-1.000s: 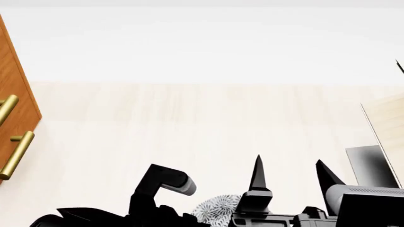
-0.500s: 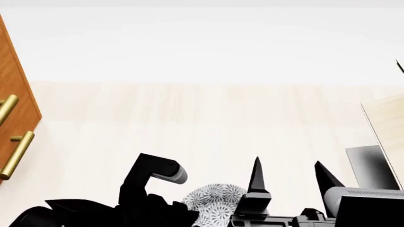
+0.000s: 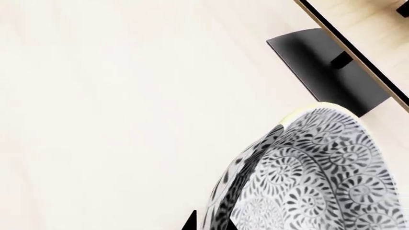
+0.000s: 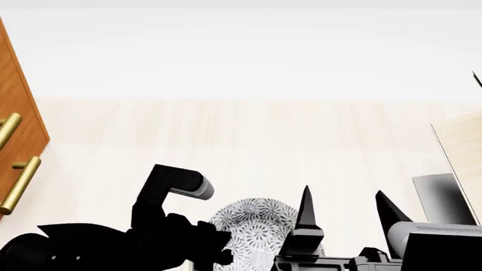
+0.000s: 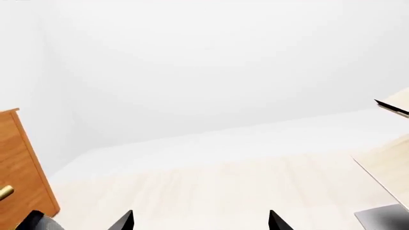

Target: Close the top drawer of the cabinet and put the bowl on top of it.

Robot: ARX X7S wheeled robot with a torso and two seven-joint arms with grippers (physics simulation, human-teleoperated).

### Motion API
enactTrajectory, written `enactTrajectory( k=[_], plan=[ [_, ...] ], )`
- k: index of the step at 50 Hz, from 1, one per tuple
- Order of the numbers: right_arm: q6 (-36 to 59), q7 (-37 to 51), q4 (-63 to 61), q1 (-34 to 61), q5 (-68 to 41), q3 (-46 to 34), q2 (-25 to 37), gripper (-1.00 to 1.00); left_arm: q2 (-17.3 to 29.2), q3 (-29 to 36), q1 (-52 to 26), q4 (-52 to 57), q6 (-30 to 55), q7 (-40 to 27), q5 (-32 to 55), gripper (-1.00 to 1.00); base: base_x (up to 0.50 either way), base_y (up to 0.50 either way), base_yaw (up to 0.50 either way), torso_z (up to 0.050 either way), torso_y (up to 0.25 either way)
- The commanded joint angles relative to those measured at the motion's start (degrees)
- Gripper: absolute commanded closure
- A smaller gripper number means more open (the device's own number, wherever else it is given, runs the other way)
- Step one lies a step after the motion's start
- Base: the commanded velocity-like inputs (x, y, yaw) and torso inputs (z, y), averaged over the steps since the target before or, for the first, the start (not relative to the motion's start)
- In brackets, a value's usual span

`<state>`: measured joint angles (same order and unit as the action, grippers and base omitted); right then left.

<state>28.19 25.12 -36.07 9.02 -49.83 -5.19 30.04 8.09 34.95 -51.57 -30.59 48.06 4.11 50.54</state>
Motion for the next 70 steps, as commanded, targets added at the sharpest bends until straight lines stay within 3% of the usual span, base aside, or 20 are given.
enactTrajectory(
  k=[1,5,7,31,70],
  plan=[
    [-3.0,-1.9,0.9,-2.2,2.4,-0.8,-0.4,-1.0,0.8,-1.7,-1.3,1.7,0.5,-2.2,2.4,1.0,0.0,0.0,0.0,0.0,0.0],
    [0.9,1.5,-2.4,0.3,-2.1,0.3,1.2,-1.0,0.9,-1.6,-1.1,2.0,0.2,-2.5,2.3,1.0,0.0,0.0,0.0,0.0,0.0],
    [-3.0,-1.5,-1.1,-3.0,1.9,-0.9,0.1,-1.0,0.9,-1.4,-1.0,1.6,-0.1,-2.3,2.1,1.0,0.0,0.0,0.0,0.0,0.0],
    [-3.2,-1.5,-1.9,-3.3,2.0,-1.3,0.7,-1.0,1.6,-3.5,-5.1,-3.2,-3.0,-3.4,1.4,1.0,0.0,0.0,0.0,0.0,0.0],
    [-3.3,-1.0,-2.1,-3.1,1.8,-1.6,1.2,-1.0,4.1,-6.0,-6.0,1.9,-2.3,-7.2,3.9,1.0,0.0,0.0,0.0,0.0,0.0]
  ],
)
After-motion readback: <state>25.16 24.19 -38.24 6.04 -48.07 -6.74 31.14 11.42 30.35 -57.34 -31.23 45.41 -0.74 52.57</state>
